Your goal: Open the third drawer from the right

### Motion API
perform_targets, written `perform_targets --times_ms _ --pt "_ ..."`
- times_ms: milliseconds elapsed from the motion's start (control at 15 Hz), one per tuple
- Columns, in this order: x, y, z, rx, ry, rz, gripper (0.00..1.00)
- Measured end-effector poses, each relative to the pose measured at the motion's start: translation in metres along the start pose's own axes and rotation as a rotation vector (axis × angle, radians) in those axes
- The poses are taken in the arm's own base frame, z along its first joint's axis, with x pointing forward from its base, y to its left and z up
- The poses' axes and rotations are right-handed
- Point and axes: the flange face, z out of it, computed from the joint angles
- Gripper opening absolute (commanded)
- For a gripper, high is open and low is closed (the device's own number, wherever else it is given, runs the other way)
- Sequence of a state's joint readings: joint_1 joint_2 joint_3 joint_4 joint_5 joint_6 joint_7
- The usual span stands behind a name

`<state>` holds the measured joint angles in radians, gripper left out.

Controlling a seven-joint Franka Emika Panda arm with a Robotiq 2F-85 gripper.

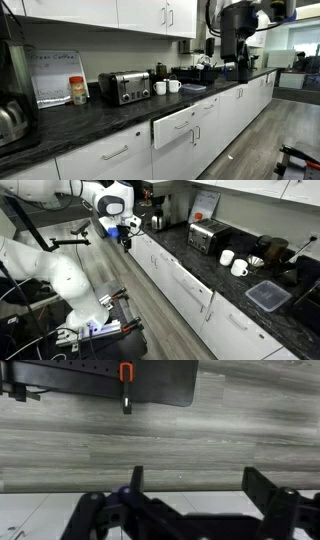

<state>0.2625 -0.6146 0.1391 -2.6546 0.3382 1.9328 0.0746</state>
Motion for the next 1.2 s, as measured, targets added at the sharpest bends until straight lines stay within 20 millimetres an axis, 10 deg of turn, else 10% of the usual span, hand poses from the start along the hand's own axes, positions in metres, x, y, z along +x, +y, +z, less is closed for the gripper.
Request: perform_targets --times_ms 867,1200 --pt "0.0 0.0 0.001 0.0 -0.001 0.001 1.0" --pt "0.004 0.033 0.03 -0.02 0.07 0.03 1.0"
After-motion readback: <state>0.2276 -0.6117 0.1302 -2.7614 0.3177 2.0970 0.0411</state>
